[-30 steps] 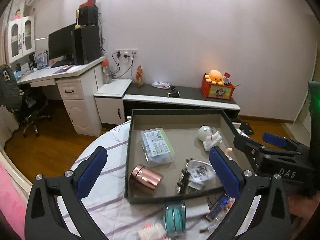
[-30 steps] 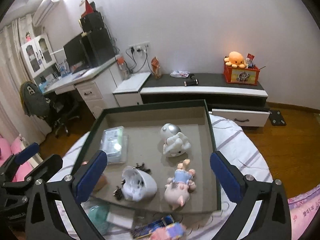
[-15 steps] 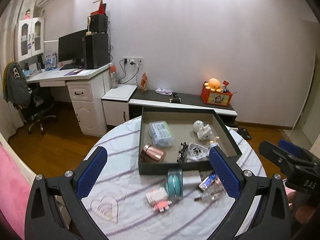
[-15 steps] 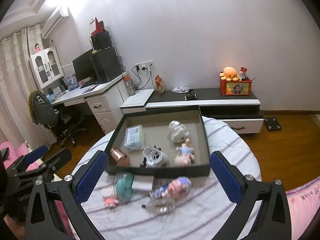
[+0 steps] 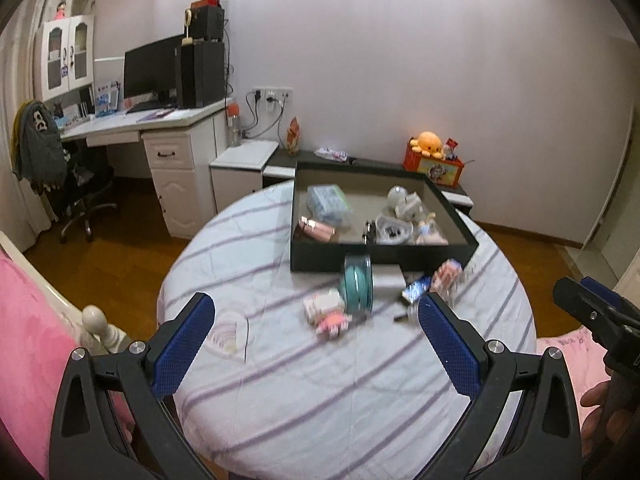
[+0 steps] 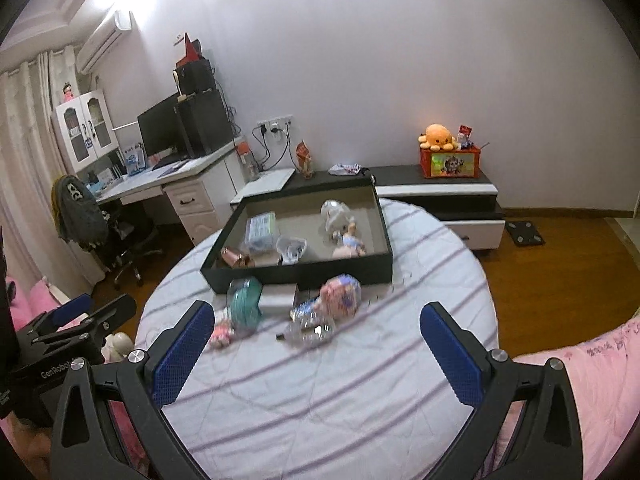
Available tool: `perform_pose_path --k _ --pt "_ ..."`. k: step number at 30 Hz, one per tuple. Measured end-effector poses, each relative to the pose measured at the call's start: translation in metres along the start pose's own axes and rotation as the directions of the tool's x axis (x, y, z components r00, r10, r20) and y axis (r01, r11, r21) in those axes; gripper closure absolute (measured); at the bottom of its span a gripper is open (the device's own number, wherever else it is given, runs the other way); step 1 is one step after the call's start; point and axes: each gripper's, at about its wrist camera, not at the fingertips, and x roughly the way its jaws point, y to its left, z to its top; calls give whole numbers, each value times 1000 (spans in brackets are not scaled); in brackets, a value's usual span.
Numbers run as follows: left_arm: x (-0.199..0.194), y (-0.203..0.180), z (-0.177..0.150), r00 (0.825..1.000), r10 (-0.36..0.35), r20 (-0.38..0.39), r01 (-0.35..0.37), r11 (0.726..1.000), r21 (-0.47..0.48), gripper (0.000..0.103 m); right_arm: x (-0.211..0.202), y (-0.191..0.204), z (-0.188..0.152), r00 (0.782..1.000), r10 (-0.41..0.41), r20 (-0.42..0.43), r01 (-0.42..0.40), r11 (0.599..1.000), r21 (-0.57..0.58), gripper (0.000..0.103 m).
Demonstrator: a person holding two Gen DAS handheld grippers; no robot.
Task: Organize rigid objects
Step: 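Withdraw both tools from the box toward the remaining table items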
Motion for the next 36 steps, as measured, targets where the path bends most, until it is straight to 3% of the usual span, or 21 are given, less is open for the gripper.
perform_pose_path --k 7,25,36 --pt "-5 3 -15 1000 4 -16 -4 1000 -5 0 -4 0 -17 1000 2 -30 -2 1000 -3 0" --pt "-3 2 -20 1000 -10 -26 9 1000 -11 0 -5 -2 -21 999 -2 -43 2 1000 1 0" --pt "60 -5 -31 991 13 -136 -13 1000 3 0 48 4 -28 989 -46 -143 43 999 -24 0"
